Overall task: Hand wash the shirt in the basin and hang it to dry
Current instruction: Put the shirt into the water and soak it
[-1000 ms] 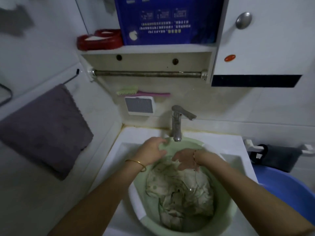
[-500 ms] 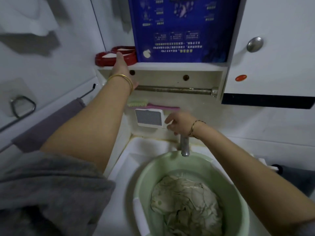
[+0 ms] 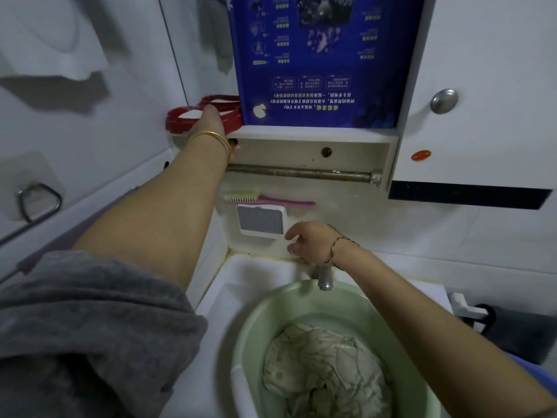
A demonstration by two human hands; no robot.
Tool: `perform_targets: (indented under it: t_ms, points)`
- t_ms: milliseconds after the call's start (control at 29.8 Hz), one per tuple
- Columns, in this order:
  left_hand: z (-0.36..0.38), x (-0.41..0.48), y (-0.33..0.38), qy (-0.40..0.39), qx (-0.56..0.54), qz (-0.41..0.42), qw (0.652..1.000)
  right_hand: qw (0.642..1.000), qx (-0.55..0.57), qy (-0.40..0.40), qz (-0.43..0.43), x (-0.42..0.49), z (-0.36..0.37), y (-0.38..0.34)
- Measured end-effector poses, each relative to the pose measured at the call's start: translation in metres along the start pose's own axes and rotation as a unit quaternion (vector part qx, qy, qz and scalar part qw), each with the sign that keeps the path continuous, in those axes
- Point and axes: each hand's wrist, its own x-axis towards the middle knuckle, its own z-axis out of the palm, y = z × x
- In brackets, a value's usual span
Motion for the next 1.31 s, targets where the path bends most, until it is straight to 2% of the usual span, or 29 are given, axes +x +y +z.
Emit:
perform_targets:
  t_ms: [168, 403, 470, 503, 570, 671, 872, 906, 940, 1007, 1074, 1141, 1242, 1309]
  points:
    - [-0.010, -0.003, -0.002, -0.021, -0.033, 0.001, 0.999, 1.000, 0.011, -0.002, 0.007, -0.005, 0.000, -0.001]
    - [-0.036, -0.049, -0.023, -0.098, -0.149, 0.026, 0.984, 0.999, 0.032, 0.027, 0.018, -0.009, 0.010, 0.001]
    - [-0.044, -0.064, -0.039, -0.107, -0.153, 0.028, 0.982, 0.994, 0.090, 0.048, 0.029, -0.008, 0.017, 0.006]
    - [-0.047, -0.071, -0.050, -0.120, -0.148, 0.024, 0.981, 0.985, 0.155, 0.059, 0.040, -0.009, 0.020, 0.008]
    - [-0.052, -0.087, -0.077, -0.155, -0.124, 0.005, 0.980, 0.936, 0.336, 0.078, 0.066, -0.015, 0.023, 0.010]
    - [-0.059, -0.104, -0.123, -0.216, -0.072, -0.042, 0.973, 0.820, 0.556, 0.097, 0.093, -0.031, 0.024, 0.020]
    - [-0.070, -0.113, -0.190, -0.348, 0.104, -0.168, 0.917, 0.648, 0.748, 0.059, 0.130, -0.053, 0.042, 0.066]
    - [-0.069, -0.113, -0.196, -0.365, 0.132, -0.185, 0.903, 0.630, 0.763, 0.071, 0.130, -0.057, 0.047, 0.076]
    - [-0.068, -0.111, -0.202, -0.378, 0.152, -0.201, 0.891, 0.626, 0.763, 0.085, 0.136, -0.061, 0.054, 0.086]
    - [-0.063, -0.106, -0.213, -0.396, 0.184, -0.232, 0.869, 0.641, 0.741, 0.103, 0.171, -0.071, 0.068, 0.103]
    - [-0.059, -0.099, -0.225, -0.418, 0.217, -0.257, 0.844, 0.635, 0.729, 0.142, 0.214, -0.080, 0.080, 0.117]
    - [-0.057, -0.088, -0.241, -0.443, 0.250, -0.272, 0.817, 0.601, 0.729, 0.202, 0.257, -0.087, 0.090, 0.134]
    - [-0.057, -0.073, -0.264, -0.452, 0.334, -0.272, 0.781, 0.532, 0.733, 0.280, 0.319, -0.096, 0.100, 0.157]
    - [-0.058, -0.066, -0.277, -0.438, 0.380, -0.270, 0.768, 0.528, 0.694, 0.336, 0.355, -0.098, 0.105, 0.171]
